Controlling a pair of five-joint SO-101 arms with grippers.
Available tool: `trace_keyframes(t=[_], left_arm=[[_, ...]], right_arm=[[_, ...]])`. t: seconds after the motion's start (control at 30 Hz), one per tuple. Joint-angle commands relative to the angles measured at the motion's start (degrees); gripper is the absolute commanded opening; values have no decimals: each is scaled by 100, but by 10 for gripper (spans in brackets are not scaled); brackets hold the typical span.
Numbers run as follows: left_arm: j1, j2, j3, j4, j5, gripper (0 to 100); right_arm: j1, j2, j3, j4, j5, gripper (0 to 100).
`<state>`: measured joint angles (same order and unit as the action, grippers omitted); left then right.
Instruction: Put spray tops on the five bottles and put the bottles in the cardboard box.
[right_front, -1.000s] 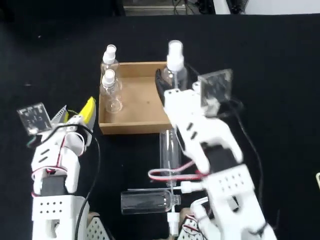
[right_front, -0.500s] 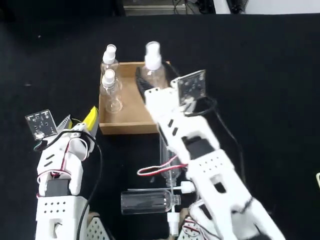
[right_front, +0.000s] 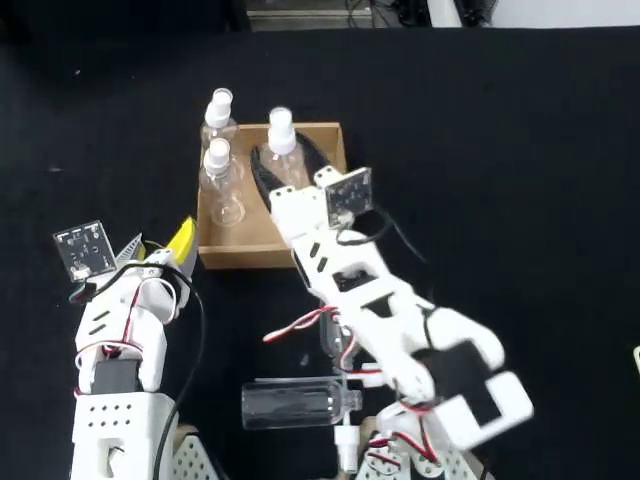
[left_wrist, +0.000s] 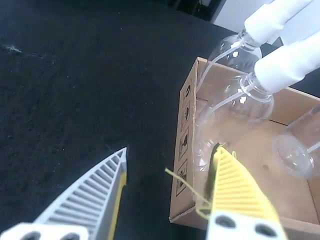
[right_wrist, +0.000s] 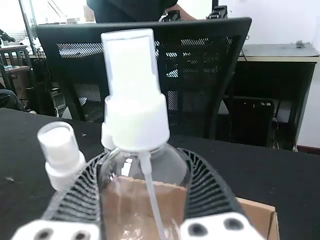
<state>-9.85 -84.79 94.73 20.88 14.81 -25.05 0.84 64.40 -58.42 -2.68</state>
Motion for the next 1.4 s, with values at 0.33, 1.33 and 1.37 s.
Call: trace_keyframes(t=[0.33, 1.33, 1.37], left_arm=[[57, -97, -84, -123, 9, 249], [57, -97, -75, -123, 9, 249], [57, -97, -75, -123, 9, 249]], right_arm=[[422, 1358, -760, -1231, -9, 11], [1143, 699, -875, -325, -26, 11], [1204, 708, -884, -325, -26, 11]])
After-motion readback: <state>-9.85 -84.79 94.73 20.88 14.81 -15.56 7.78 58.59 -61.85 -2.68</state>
